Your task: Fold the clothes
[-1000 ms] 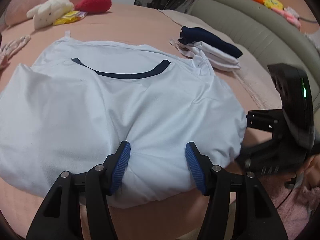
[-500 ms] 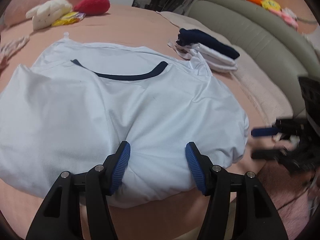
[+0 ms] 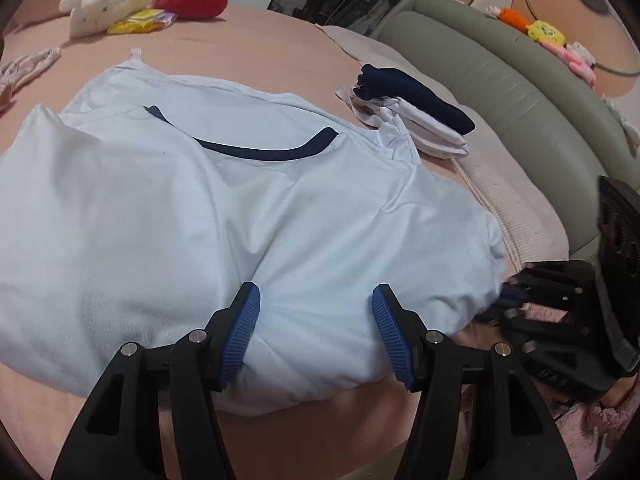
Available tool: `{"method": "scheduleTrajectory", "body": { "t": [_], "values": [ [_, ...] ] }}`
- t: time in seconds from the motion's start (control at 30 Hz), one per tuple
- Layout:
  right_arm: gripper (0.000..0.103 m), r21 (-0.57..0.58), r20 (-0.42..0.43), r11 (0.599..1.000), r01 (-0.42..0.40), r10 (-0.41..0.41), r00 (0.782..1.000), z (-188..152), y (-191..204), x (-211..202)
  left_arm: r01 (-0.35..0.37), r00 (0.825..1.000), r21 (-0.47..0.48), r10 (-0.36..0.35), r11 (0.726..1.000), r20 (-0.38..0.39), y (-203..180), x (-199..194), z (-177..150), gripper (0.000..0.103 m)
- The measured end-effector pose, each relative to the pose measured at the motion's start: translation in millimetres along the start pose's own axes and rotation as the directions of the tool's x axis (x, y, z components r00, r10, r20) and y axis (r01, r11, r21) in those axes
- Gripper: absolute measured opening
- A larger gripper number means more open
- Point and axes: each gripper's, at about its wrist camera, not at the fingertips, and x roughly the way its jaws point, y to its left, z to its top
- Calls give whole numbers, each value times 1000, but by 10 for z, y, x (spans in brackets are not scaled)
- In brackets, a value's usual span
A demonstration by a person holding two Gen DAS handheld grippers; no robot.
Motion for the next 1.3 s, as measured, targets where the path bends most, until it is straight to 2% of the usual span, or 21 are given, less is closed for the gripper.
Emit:
{"method": "scheduleTrajectory", "body": {
  "t": [0.17,0.23,0.3,0.33,0.4,0.5,0.53,0.57,0.6,0.67,0.7,0.73,0.8,0.87,0.9,0.93,0.97,1.07,1.13,1.2,1.3],
  "values": [
    [4,23,8,996,84,-84,996,-35,-63,-141,6,1000,13,-6,1000,-10,-39,27,10,69],
    [4,59,-41,987,148,-145,989,-95,-141,-102,-7,1000,37,8,999,-17,-83,39,10,71],
    [4,107,-83,979,171,-162,983,-117,-213,-86,-21,999,54,22,998,-24,-116,34,12,71],
    [4,137,-92,976,170,-158,983,-124,-247,-103,-23,999,51,25,998,-29,-126,8,23,71],
    [5,221,-35,971,92,-86,996,-106,-295,-291,-14,1000,44,14,999,-11,-159,-139,55,71],
    [24,217,94,975,47,-69,993,61,-175,-550,-1,999,45,-1,999,43,-180,-332,110,71],
    [33,195,120,980,34,-58,991,147,-98,-518,4,999,41,-6,999,48,-169,-359,130,71],
    [37,172,145,985,21,-46,988,233,-20,-486,7,999,29,-8,1000,46,-142,-356,140,71],
    [37,157,149,987,15,-39,988,295,40,-414,-7,1000,8,7,1000,27,-89,-305,126,71],
    [35,174,33,984,49,-55,998,280,49,-26,-88,995,-8,87,996,-39,8,-193,60,67],
    [34,181,-26,981,66,-63,998,273,54,168,-144,987,3,144,990,-73,53,-168,23,57],
    [33,194,-68,977,85,-73,995,243,41,322,-178,980,7,178,984,-93,97,-188,7,42],
    [40,254,-57,959,122,-111,992,64,-80,368,-179,981,-50,174,983,-85,256,-427,71,42],
    [45,300,-53,943,142,-132,990,6,-159,258,-214,977,-128,212,969,-24,498,-752,171,42],
    [45,322,-47,935,147,-140,989,-14,-199,196,-271,962,-157,273,950,-12,645,-855,221,42],
    [45,344,-41,926,153,-147,988,-35,-238,134,-339,939,-188,343,922,-16,825,-945,272,43],
    [45,365,-36,918,155,-152,988,-48,-273,78,-369,927,-220,373,903,-25,999,-1007,321,43],
    [45,354,-35,923,154,-151,988,36,-209,40,-324,945,-309,324,894,-55,1475,-1086,460,43],
    [45,314,-33,937,154,-151,988,129,-108,65,-276,960,-297,275,914,-47,1684,-1076,580,43],
    [45,256,-18,954,153,-154,988,274,106,87,-218,976,-308,198,926,-94,1907,-959,632,43],
    [46,186,9,979,89,-93,996,522,484,79,-115,990,-354,78,928,-116,2130,-814,617,43]
  ]
}}
